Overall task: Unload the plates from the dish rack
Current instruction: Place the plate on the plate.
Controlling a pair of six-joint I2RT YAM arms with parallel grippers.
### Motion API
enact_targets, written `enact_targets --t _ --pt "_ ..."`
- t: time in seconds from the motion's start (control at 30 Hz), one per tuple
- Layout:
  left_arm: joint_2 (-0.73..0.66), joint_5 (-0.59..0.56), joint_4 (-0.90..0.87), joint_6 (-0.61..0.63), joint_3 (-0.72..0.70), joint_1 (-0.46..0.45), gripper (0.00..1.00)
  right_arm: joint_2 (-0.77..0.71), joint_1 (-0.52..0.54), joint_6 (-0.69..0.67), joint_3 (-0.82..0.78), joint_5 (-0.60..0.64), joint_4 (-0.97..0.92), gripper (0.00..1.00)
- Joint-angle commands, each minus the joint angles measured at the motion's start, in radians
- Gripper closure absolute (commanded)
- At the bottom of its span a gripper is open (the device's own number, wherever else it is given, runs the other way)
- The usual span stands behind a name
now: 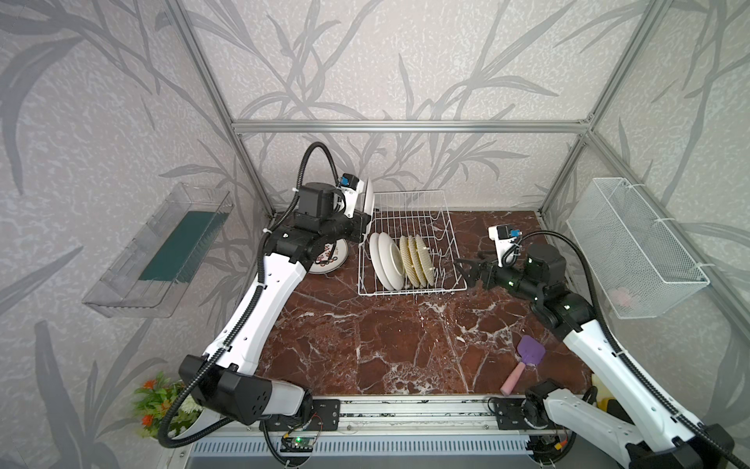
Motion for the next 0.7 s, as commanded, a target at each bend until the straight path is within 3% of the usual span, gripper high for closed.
enact_targets --t 0.0,0.37,0.67 --pt "-0.019 -0.063 0.021 0.196 0.01 -0.06 1.0 0.018 -0.002 0.084 0.056 0.032 -0.042 0.01" --pt "0.004 -0.202 0.028 0.481 0.015 -0.235 1.0 0.146 -0.006 0.221 0.219 0.038 -0.064 0.01" --pt "0.02 -0.306 0.104 0.689 -0.061 -0.337 1.0 0.256 -0.011 0.349 0.358 0.077 -0.053 0.01"
